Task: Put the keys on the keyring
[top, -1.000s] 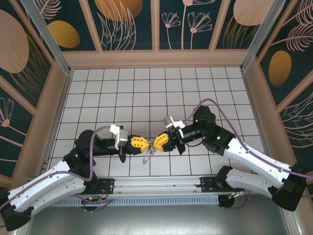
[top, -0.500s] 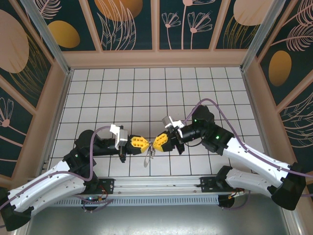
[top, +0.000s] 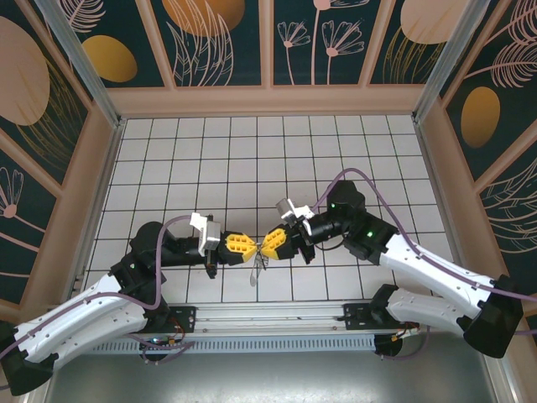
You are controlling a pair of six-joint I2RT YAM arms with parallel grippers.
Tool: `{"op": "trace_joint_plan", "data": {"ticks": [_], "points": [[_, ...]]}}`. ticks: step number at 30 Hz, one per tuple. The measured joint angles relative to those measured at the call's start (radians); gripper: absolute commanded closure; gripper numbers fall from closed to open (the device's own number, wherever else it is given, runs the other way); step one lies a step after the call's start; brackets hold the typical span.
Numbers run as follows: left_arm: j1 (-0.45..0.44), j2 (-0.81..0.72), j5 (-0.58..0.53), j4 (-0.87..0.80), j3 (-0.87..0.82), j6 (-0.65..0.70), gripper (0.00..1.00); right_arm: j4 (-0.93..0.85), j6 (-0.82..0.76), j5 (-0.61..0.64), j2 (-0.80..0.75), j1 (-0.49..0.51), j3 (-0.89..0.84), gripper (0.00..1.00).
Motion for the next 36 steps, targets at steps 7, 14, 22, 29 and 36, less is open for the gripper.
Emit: {"op": "trace_joint_plan", "data": {"ticks": [7, 14, 22, 29, 36], "points": [[0.0, 0.0, 0.005, 0.012, 0.0, 0.0, 1.0, 0.045, 0.027, -0.014, 0.012, -0.003, 0.0, 1.0], [0.0, -0.027, -0.026, 0.016, -0.003, -0.001, 1.0, 0.026, 0.01, 0.048, -0.043, -0.004, -0.005, 0.84], [0.0, -0.05, -0.032, 0.023, -0.009, -0.008, 1.0, -0.025, -0.035, 0.137, -0.151, -0.004, -0.011, 0.61], [0.0, -0.029, -0.022, 0.023, -0.009, -0.009, 1.0, 0.009, -0.027, 0.126, -0.121, -0.004, -0.013, 0.61], [0.0, -0.014, -0.022, 0.023, -0.009, -0.009, 1.0, 0.07, -0.002, 0.119, -0.068, -0.003, -0.015, 0.73]]}}
